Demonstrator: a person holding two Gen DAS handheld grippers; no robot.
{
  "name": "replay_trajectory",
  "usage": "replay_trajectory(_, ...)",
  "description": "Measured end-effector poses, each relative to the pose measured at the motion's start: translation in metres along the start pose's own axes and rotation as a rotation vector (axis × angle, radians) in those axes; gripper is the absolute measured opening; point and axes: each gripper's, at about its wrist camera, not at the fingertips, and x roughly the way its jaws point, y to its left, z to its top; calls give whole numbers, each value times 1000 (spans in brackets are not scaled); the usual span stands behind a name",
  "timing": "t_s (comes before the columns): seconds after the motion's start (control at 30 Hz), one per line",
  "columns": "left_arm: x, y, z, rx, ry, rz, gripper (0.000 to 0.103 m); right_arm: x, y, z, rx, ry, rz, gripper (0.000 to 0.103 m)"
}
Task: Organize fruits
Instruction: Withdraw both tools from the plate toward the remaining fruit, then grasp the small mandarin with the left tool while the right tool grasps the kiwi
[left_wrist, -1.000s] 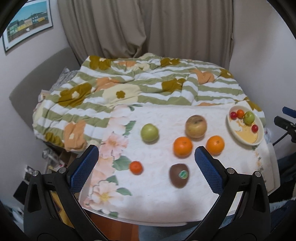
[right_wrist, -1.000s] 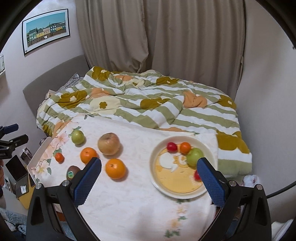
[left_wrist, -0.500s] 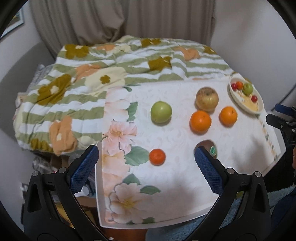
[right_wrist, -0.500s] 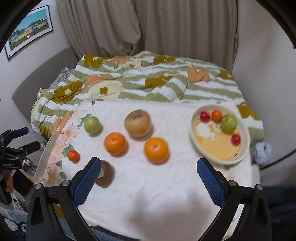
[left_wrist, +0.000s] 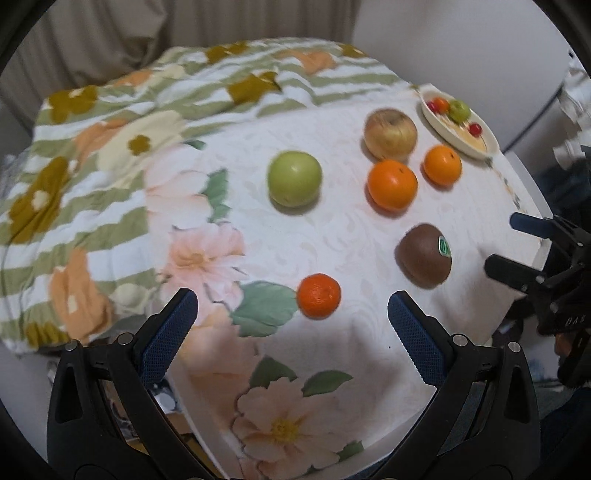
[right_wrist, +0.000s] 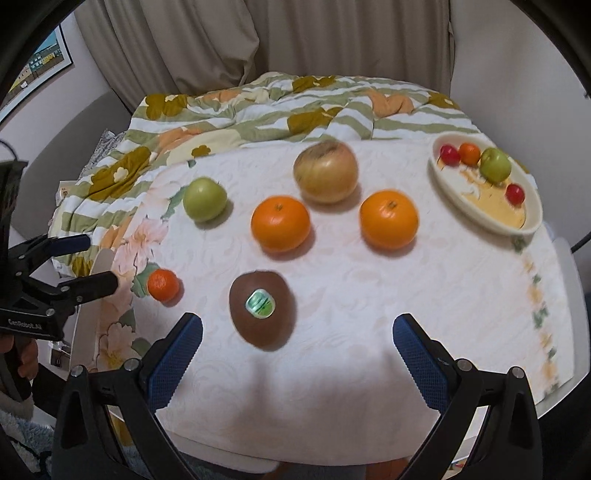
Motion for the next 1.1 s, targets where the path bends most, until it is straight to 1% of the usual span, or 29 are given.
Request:
replay_trajectory(0.03,4,-1,-1,11,7,-9,103,3,2,-2,-1,0,-3,103)
replay_trajectory(0.1,15,-5,-1,36,19,-23,96,9,7,-7,-16,2,-12,103)
replay_trajectory(0.17,25,-8,-2,58,24,-28,93,17,10,-11,-37,7,-24,103)
replay_trajectory(0.23,33,-11,-3,74,21,-33,85,23,12,-13,-45,11,-27,103)
replay_trajectory(0.27,37,-13,-3,85,24,-36,83,26,13,-13,-45,13,-27,100)
replay_trajectory(0.3,41,-14,-4,96,27,-34,81,29,13,-13,-45,16,-23,99)
replay_trajectory(0.37,49,-17,-6,117,48,-22,80,36,15,-14,-46,23,-24,98)
replay_trajectory(0.43,53,-19,-8,128,54,-17,73,42,17,-15,-50,33,-20,98)
replay_trajectory(0.5,57,-22,-9,143,60,-1,71,49,18,-15,-57,47,-12,95)
replay_trajectory(0.53,60,-23,-10,151,63,14,66,52,18,-15,-61,54,-4,89)
replay_trajectory(0.57,61,-23,-10,153,66,19,63,54,18,-15,-65,61,-1,86)
replay_trajectory(0.63,64,-24,-11,148,68,27,51,56,19,-14,-68,66,-1,86)
replay_trajectory(0.7,64,-24,-11,142,72,16,45,57,18,-12,-71,66,3,86)
replay_trajectory(0.73,64,-25,-11,146,70,21,44,57,19,-12,-74,66,4,86)
replay_trajectory(0.83,64,-28,-11,157,71,34,43,60,19,-11,-85,73,4,86)
replay_trajectory(0.93,64,-24,-10,131,78,23,43,63,21,-10,-91,83,10,86)
replay_trajectory(1.03,64,-22,-10,108,77,18,43,65,23,-10,-100,91,19,78)
replay_trajectory(1.1,64,-21,-11,104,75,22,43,67,25,-9,-110,94,18,76)
